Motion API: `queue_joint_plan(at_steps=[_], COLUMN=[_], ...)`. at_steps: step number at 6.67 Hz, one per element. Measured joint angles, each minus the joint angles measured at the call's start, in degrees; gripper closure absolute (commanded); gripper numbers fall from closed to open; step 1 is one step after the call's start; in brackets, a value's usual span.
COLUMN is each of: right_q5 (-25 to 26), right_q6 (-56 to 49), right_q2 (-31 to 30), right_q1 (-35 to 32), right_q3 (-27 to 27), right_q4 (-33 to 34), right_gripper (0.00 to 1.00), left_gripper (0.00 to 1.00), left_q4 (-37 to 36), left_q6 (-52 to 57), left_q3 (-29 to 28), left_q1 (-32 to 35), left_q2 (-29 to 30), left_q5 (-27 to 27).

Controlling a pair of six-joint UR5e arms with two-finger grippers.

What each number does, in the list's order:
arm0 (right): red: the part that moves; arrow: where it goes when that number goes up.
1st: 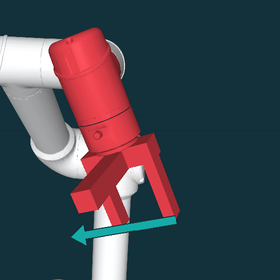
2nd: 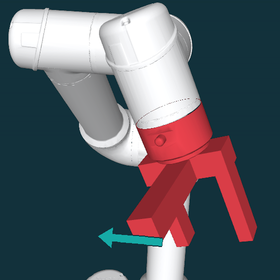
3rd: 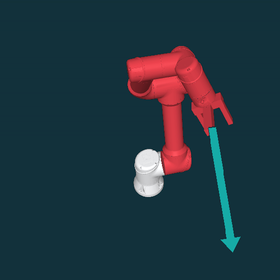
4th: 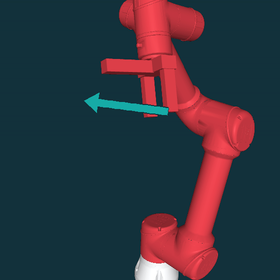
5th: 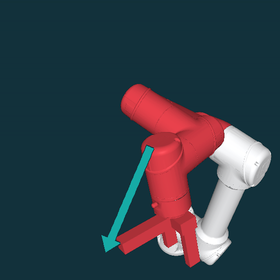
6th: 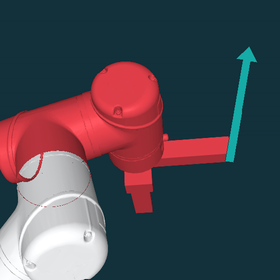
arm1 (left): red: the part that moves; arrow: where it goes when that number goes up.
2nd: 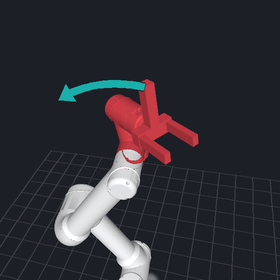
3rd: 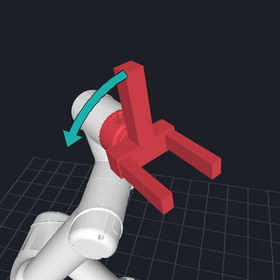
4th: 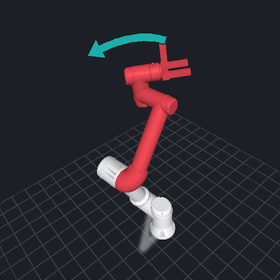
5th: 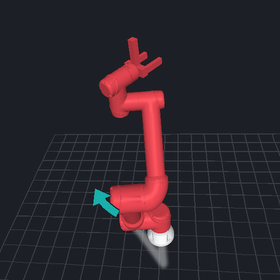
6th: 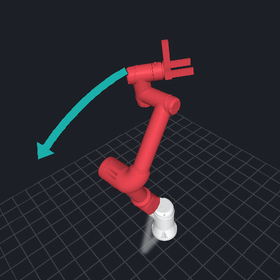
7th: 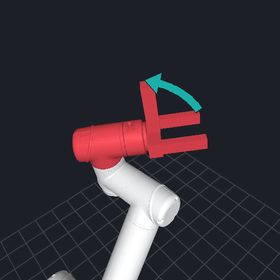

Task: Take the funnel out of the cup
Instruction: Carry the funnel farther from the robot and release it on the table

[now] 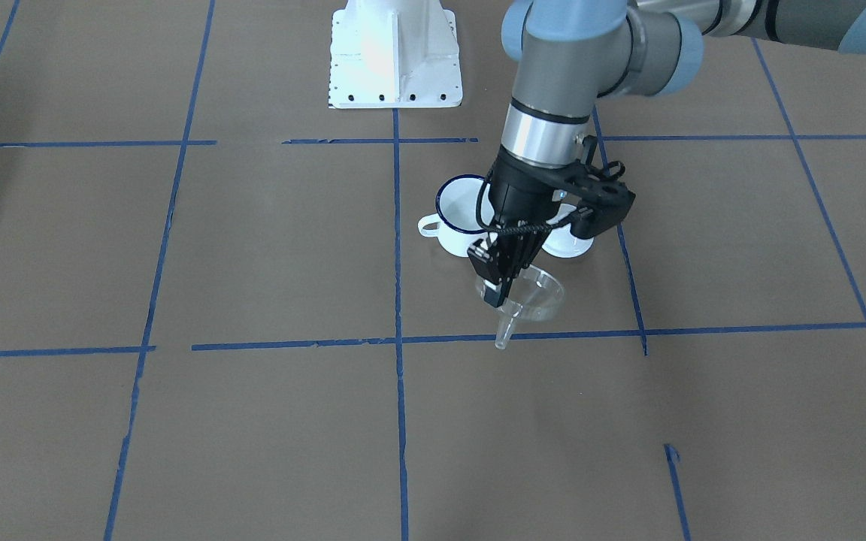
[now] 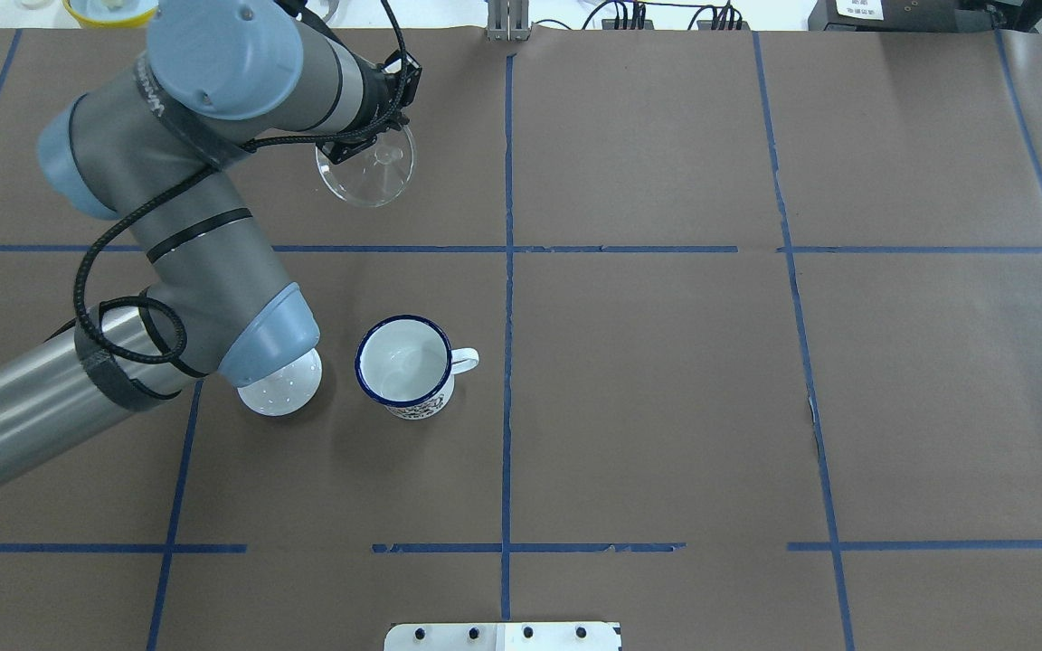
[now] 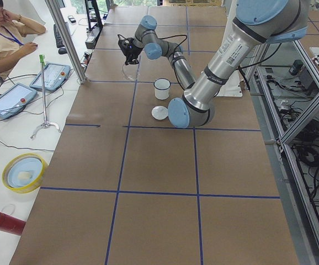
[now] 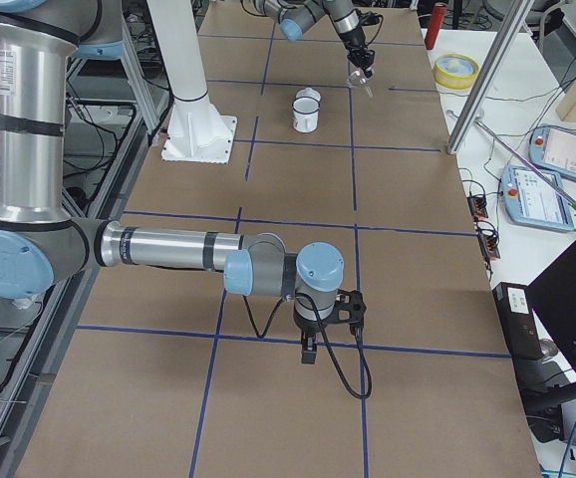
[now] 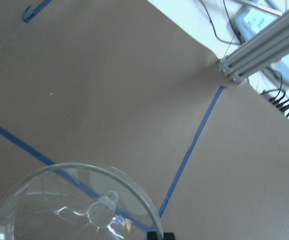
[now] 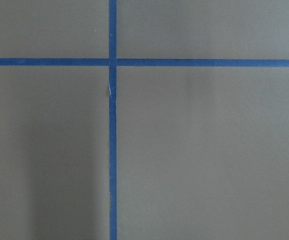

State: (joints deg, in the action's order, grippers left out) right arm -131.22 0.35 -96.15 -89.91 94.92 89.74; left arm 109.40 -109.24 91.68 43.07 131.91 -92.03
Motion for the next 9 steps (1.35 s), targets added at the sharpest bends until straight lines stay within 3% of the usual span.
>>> queue_joint_plan(at_steps=[2, 4, 5, 6, 9], right_q5=[0.0, 0.0, 0.0, 0.0, 0.0], right_q6=[0.0, 0.0, 0.0, 0.0, 0.0], right_q2=[0.0, 0.0, 0.0, 0.0, 0.0], right_q1=[0.0, 0.0, 0.0, 0.0, 0.0], right_q3=[0.0, 0.0, 0.0, 0.0, 0.0], right_q4=[0.0, 0.0, 0.0, 0.0, 0.0], right_gripper=[0.00, 0.00, 0.00, 0.00, 0.00], left_gripper=[1.00, 1.00, 0.78, 0.01, 0.00], left_q4=[16.1, 29.4, 32.2, 33.1, 33.2], left_q6=[-7.5, -8.8, -8.8, -8.6, -0.1], left_q3=[-13.6, -24.6, -27.4, -28.3, -26.3], left_q1=[0.2, 0.6, 0.8, 1.0, 1.8], left_q2=[-0.3, -0.9, -1.0, -1.1, -2.1], left_q5=[9.1, 12.4, 12.9, 13.0, 11.0])
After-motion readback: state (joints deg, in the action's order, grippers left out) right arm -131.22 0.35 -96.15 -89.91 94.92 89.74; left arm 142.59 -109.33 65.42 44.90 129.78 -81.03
